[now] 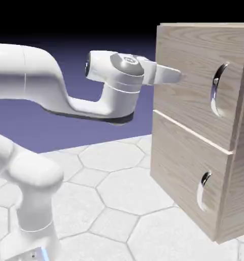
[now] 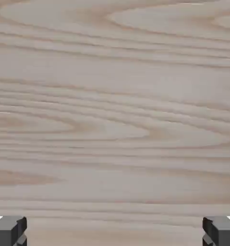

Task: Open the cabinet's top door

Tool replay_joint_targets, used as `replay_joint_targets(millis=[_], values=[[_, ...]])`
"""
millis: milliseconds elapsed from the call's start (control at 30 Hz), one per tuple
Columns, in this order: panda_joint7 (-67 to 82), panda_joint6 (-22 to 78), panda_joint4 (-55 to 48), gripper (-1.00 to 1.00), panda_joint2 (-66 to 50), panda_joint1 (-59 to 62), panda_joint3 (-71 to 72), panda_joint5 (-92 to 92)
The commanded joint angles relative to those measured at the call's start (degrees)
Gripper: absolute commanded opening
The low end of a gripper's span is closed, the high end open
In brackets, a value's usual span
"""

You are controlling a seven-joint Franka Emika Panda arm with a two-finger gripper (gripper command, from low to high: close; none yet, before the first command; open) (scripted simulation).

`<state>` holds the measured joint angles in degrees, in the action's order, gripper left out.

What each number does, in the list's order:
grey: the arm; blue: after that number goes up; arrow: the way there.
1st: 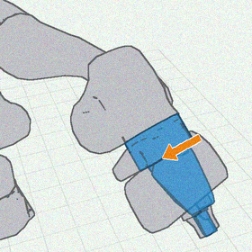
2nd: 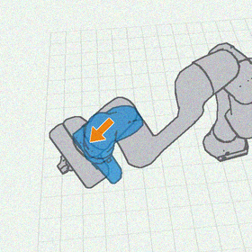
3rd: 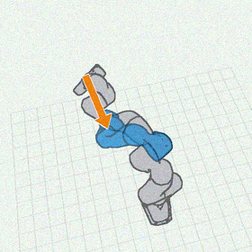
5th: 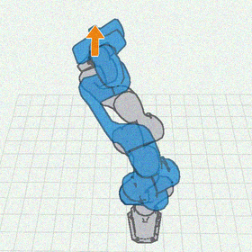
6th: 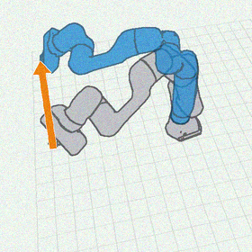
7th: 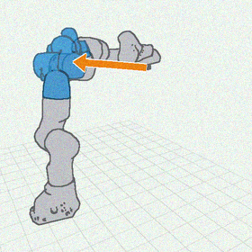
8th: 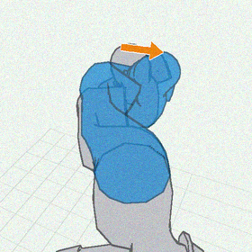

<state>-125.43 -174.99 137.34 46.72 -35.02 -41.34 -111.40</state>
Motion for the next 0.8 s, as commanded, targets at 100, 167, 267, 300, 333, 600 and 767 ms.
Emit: replay_joint_targets(millis=[100,167,267,300,333,600,767], values=[[-7.43,-0.09,-2.12,0.00,1.26,-3.07,-3.70,-9.97],[-11.14,-0.13,-3.18,0.00,1.89,-4.61,-5.55,-14.96],[-16.71,-0.20,-4.77,0.00,2.83,-6.91,-8.33,-22.43],[-18.57,-0.22,-5.29,0.00,3.15,-7.68,-9.25,-24.93],[-20.42,-0.24,-5.82,0.00,3.46,-8.45,-10.18,-27.42],[-35.27,-0.42,-10.06,0.00,5.98,-14.59,-17.57,-47.36],[-38.02,0.23,-13.62,0.00,5.08,-19.78,-21.37,-51.17]])
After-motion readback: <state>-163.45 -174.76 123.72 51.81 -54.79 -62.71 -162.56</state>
